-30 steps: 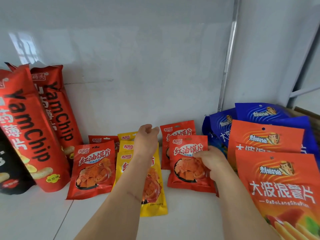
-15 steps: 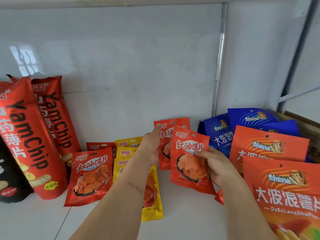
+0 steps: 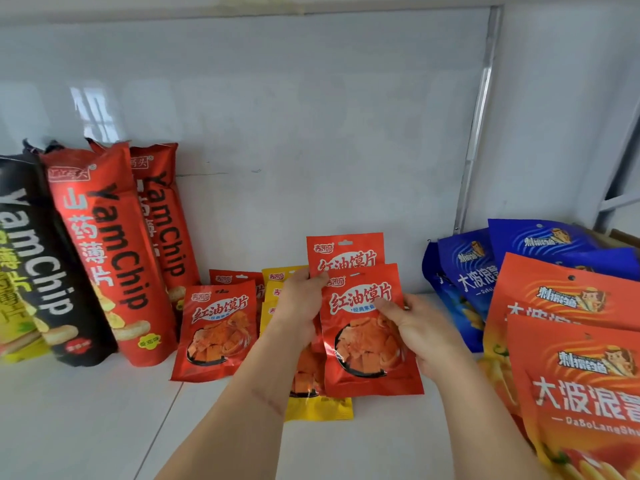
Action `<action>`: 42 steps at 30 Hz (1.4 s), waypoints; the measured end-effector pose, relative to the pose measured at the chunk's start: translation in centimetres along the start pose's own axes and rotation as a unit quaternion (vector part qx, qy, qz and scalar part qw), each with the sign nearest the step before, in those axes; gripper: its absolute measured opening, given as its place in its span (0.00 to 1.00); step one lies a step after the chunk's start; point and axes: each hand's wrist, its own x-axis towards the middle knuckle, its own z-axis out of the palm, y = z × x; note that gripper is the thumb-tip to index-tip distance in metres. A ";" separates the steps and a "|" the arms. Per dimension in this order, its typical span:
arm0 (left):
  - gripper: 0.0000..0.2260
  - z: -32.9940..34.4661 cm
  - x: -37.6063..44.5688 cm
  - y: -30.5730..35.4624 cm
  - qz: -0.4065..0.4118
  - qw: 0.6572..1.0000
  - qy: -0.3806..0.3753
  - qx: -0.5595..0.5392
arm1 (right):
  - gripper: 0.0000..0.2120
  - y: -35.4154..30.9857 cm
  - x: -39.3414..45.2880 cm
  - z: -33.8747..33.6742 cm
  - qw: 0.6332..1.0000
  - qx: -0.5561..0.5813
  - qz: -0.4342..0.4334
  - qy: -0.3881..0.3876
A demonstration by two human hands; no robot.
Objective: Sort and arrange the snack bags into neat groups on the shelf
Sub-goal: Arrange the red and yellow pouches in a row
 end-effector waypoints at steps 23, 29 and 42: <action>0.05 -20.1 -5.3 0.6 0.043 0.988 0.133 0.070 | 0.09 -1.2 -9.1 19.3 0.984 -0.165 -0.059 0.032; 0.10 -22.7 -4.5 -1.5 0.064 0.974 0.089 0.198 | 0.14 -0.4 -9.5 22.9 0.943 -0.311 -0.039 0.115; 0.17 -21.6 -3.4 -2.5 0.100 0.943 0.118 0.293 | 0.17 -0.9 -9.6 23.1 0.877 -0.455 -0.018 0.151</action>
